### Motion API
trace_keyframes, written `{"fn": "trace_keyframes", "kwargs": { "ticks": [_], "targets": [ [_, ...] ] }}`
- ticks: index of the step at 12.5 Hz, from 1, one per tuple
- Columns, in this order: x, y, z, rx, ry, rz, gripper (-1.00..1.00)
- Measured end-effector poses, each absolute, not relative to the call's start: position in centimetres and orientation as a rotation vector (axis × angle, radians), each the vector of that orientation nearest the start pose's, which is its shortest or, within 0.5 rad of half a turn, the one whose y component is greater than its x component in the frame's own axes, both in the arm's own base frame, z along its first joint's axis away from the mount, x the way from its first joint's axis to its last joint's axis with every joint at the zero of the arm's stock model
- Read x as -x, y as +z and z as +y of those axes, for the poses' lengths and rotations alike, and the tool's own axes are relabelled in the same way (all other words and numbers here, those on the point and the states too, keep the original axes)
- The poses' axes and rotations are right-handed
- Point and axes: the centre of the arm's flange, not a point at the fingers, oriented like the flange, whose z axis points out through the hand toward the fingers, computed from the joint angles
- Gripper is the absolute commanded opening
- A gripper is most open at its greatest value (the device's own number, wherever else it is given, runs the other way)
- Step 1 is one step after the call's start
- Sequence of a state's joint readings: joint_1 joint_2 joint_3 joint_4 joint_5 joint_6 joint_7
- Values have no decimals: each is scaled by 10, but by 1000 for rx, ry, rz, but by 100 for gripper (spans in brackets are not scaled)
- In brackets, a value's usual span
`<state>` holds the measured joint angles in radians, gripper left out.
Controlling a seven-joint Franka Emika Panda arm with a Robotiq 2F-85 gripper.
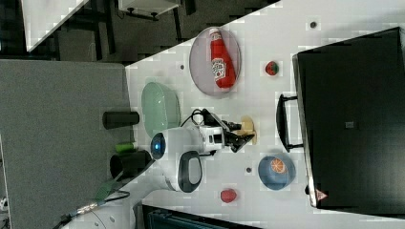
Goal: Pick Banana and place it in mug.
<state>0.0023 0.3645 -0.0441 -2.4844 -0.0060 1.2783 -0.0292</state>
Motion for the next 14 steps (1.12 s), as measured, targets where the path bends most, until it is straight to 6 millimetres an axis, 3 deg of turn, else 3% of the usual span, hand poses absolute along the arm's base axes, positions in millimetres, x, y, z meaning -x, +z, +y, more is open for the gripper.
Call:
{"fn": "trace_keyframes", "kwargs": {
  "ticks": [4, 6, 7, 9, 12, 14],
  "targets": [
    [-468, 151, -25, 2901, -4, 1239, -32],
    [-467, 165, -29, 2923, 56, 1242, -32],
    [-467, 183, -31, 2919, 95, 1258, -32],
    [-475, 244, -31, 2905, 61, 1253, -32],
    [-494, 357, -31, 2881, 3, 1246, -32],
    [-478, 426, -31, 2884, 51, 1250, -32]
  ]
}}
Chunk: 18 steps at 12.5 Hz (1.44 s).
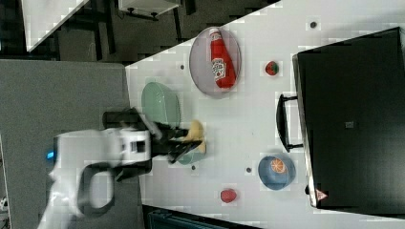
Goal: Pick Banana and place it in mug.
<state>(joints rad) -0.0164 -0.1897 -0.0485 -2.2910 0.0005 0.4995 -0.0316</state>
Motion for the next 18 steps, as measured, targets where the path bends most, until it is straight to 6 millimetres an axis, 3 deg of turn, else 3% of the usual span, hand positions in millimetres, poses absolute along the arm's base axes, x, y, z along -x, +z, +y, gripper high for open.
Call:
{"fn": "trace_keyframes", "kwargs": {
  "ticks": [3, 5, 6, 9, 13, 15, 18],
  "targets": [
    [-473, 510, -35, 2871, -35, 1248, -32],
    [-477, 540, -19, 2883, -126, 1215, -32],
    [-480, 546, -2, 2887, -113, 1219, -32],
    [-476, 530, 65, 2903, -36, 1258, -32],
    [-452, 501, 180, 2906, 59, 1193, -32],
    [-445, 481, 218, 2908, 84, 1202, -32],
    [-438, 423, 258, 2856, 64, 1243, -32]
  ]
}}
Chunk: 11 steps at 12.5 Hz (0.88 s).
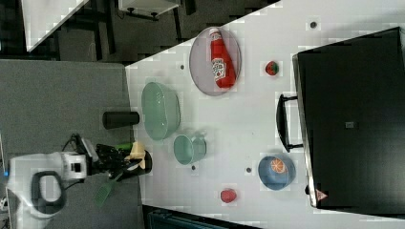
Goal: Pick Banana and place it in mug.
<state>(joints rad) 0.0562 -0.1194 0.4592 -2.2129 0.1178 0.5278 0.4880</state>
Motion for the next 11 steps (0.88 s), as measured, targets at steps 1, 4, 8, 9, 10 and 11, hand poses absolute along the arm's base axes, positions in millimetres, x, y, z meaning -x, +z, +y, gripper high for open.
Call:
{"fn": "trace_keyframes", "kwargs": {
  "ticks": [1, 4, 8, 9, 10, 11],
  "targets": [
    [-435, 404, 267, 2827, 63, 1255, -32],
    [-440, 349, 266, 2757, 99, 1351, -32],
    [-453, 276, 244, 2753, 189, 1427, -4],
    [-455, 257, 237, 2759, 209, 1440, 18],
    [-453, 242, 229, 2758, 218, 1452, 40],
    [-448, 232, 224, 2765, 249, 1470, 62]
  ]
}}
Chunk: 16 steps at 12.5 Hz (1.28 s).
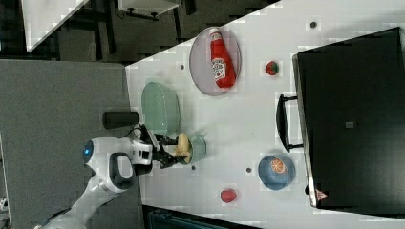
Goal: Pick Banana and place it in mug.
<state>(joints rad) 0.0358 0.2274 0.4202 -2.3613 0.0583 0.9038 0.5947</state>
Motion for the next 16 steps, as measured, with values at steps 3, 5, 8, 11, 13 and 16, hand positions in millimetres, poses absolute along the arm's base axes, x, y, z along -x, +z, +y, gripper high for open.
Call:
{"fn": "trace_keyframes", "kwargs": {
  "ticks": [3, 5, 8, 11, 13, 16],
  "targets": [
    [-443, 233, 227, 2790, 233, 1447, 100],
    [-451, 257, 233, 2777, 159, 1423, 100],
    [-453, 330, 222, 2780, 46, 1451, 100],
    [-458, 428, 189, 2759, 8, 1561, 100],
    [-468, 498, 157, 2698, -47, 1572, 100],
    [-489, 575, 87, 2627, -103, 1575, 100]
  ]
}}
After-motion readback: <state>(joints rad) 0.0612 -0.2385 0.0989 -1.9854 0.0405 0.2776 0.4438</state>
